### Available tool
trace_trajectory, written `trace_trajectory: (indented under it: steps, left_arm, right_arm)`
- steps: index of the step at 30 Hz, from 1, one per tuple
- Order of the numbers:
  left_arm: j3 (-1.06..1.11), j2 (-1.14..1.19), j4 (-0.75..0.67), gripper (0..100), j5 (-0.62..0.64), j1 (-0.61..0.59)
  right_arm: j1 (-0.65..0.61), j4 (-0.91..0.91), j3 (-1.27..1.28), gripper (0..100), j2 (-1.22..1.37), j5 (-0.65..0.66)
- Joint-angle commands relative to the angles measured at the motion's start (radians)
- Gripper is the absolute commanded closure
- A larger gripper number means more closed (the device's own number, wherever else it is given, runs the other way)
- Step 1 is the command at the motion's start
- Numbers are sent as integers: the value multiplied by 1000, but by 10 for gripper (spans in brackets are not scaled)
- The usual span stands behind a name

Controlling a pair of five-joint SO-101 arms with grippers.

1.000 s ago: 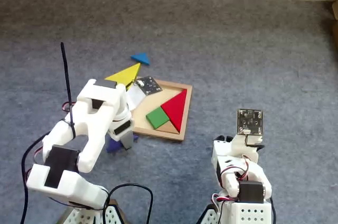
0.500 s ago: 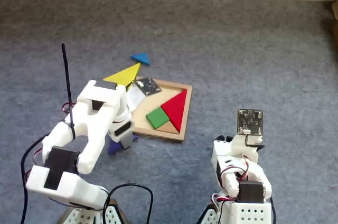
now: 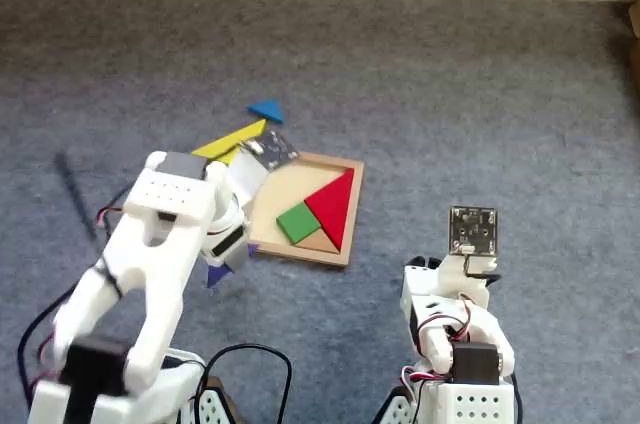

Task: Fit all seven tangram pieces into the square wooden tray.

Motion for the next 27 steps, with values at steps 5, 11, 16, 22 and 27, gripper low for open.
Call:
trace_trajectory:
  steps: [5, 11, 16, 22, 27]
  left_arm:
    - [-10, -183, 35, 881, 321, 22]
    - [-8, -183, 3, 881, 598, 42]
    - [-10, -183, -15, 877, 623, 90]
    - [-12, -191, -9, 746, 562, 114]
    - [-12, -193, -8, 761, 453, 117]
  right_arm:
    - [22, -1, 91, 933, -15, 11]
    - [22, 1, 91, 933, -15, 11]
    - [22, 1, 91, 933, -15, 11]
    - [22, 1, 91, 933, -15, 11]
    - [22, 1, 91, 933, -15, 11]
